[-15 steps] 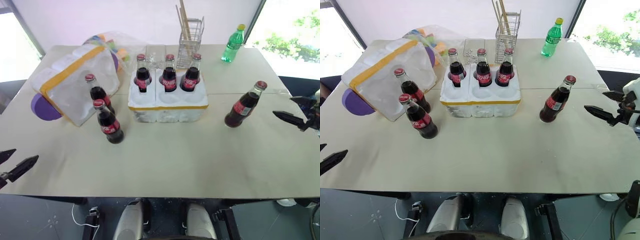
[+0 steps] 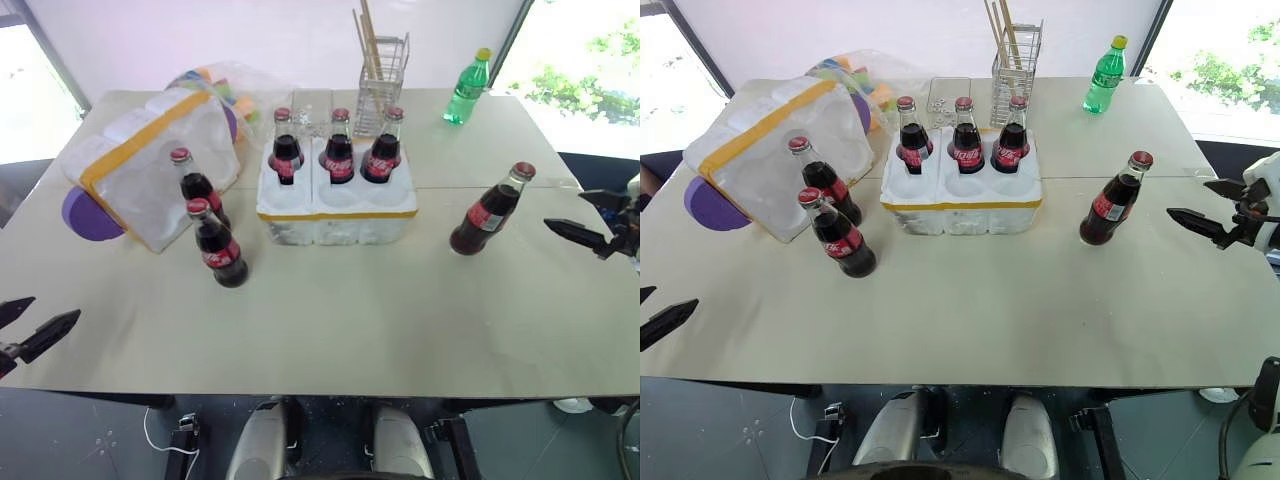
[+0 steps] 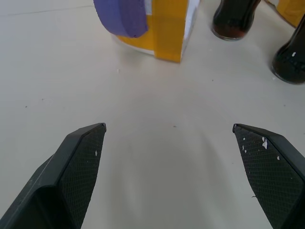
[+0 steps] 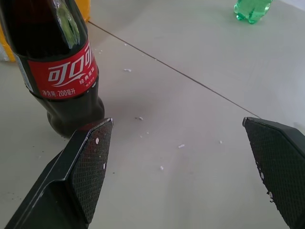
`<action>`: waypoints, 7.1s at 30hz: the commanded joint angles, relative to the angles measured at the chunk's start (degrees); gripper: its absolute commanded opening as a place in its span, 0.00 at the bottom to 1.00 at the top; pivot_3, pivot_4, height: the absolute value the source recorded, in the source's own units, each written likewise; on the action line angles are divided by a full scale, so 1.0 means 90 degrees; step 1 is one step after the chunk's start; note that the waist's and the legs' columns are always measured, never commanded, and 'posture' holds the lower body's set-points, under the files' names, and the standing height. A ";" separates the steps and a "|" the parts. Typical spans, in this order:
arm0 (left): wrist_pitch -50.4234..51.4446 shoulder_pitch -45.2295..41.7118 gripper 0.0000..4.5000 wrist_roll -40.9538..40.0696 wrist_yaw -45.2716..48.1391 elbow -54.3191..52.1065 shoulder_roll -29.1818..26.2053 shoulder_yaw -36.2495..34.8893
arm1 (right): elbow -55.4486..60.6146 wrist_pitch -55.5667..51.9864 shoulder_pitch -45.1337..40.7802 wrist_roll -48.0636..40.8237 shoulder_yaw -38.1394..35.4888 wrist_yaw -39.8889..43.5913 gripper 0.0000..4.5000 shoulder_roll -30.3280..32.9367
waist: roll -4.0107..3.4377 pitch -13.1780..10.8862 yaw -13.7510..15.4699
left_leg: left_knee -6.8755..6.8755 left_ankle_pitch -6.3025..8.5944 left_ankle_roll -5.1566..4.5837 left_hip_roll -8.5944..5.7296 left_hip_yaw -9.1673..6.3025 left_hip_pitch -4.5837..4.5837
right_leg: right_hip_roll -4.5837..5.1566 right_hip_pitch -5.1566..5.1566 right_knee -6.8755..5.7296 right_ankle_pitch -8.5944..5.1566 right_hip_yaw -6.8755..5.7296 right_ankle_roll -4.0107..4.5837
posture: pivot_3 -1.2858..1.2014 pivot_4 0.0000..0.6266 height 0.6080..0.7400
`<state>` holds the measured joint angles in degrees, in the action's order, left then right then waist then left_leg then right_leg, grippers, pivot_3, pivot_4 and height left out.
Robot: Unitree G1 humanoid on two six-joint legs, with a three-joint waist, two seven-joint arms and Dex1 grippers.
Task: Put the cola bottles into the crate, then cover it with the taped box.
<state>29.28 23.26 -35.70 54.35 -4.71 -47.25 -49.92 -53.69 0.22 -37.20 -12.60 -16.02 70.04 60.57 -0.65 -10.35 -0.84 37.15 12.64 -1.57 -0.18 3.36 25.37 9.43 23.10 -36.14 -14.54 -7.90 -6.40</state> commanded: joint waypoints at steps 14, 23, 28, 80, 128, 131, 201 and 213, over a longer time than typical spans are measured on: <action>0.0512 -0.0154 0.99 -0.0703 0.0044 -0.1372 0.0105 0.0117 | 0.1735 -0.1645 0.0031 -0.0687 -0.0045 0.1721 1.00 0.0766 | -0.0013 -0.0007 0.0015 | -0.0001 0.0000 -0.0001 0.0000 0.0003 0.0003 | 0.0003 0.0000 0.0000 0.0001 0.0008 0.0000 | 0.52 0.24 0.97; 0.0802 -0.0772 0.99 -0.1033 -0.0085 -0.2229 0.0026 0.1181 | 0.4856 -0.4177 0.0724 -0.2382 -0.0804 0.2414 1.00 0.1672 | -0.0012 -0.0008 0.0029 | -0.0002 0.0002 0.0002 0.0003 0.0001 0.0003 | 0.0006 0.0006 0.0005 -0.0001 0.0010 0.0006 | 0.52 0.24 0.97; 0.0618 -0.1636 0.99 -0.0740 -0.0441 -0.2027 0.0243 0.2124 | 0.5973 -0.5351 0.0430 -0.3469 -0.1100 0.2029 1.00 0.1645 | -0.0014 -0.0007 0.0042 | -0.0004 0.0003 0.0002 0.0005 -0.0001 0.0005 | 0.0007 0.0010 0.0004 -0.0001 0.0011 0.0008 | 0.52 0.24 0.97; 0.0733 -0.8605 0.63 0.0215 -0.1972 0.0826 0.3110 0.5645 | 0.8067 -0.5114 0.1533 -0.4193 -0.0688 -0.0382 1.00 0.0331 | 0.0084 -0.0057 0.0345 | 0.0048 -0.0015 -0.0023 0.0000 -0.0016 0.0012 | -0.0037 -0.0064 0.0005 0.0026 0.0009 -0.0024 | 0.52 0.24 0.97; 0.2136 -0.3446 0.98 0.0965 -0.2822 -0.3156 0.1623 0.2647 | 0.7857 -0.4908 0.1197 -0.3727 0.0029 -0.1396 1.00 -0.0161 | 0.0095 -0.0071 0.0368 | 0.0094 0.0016 -0.0014 0.0030 -0.0037 0.0030 | -0.0058 -0.0041 0.0032 0.0034 0.0010 0.0001 | 0.52 0.24 0.97; 0.1805 -0.3528 0.98 0.1099 -0.3064 -0.2712 0.1689 0.2610 | 0.7796 -0.4794 0.1125 -0.3597 0.0104 -0.1288 1.00 -0.0170 | 0.0095 -0.0071 0.0374 | 0.0094 0.0017 -0.0013 0.0028 -0.0036 0.0032 | -0.0057 -0.0043 0.0045 0.0038 0.0010 0.0008 | 0.52 0.24 0.97; 0.0049 -0.8656 0.60 0.1722 -0.1597 0.1715 0.2609 0.5605 | 0.8581 -0.4863 0.1968 -0.3873 -0.0377 -0.2092 1.00 -0.0610 | 0.0163 -0.0110 0.0352 | 0.0115 -0.0026 0.0006 0.0050 -0.0014 0.0118 | -0.0083 0.0014 0.0003 0.0069 0.0012 -0.0014 | 0.52 0.24 0.97; 0.0331 -0.8198 0.60 0.1986 -0.1528 0.1713 0.2760 0.6004 | 0.8234 -0.4654 0.1662 -0.3458 0.0027 -0.2308 1.00 -0.0805 | 0.0162 -0.0110 0.0345 | 0.0117 -0.0026 0.0005 0.0053 -0.0012 0.0117 | -0.0083 0.0015 0.0001 0.0070 0.0013 -0.0013 | 0.52 0.24 0.97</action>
<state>33.39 -50.60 -19.06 40.87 11.14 -22.79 3.16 20.62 -42.87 -21.09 -44.40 -15.47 49.87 53.58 0.81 -11.34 2.27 38.20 12.40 -1.52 0.28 3.25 26.42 8.68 23.23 -36.13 -13.91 -7.79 -6.51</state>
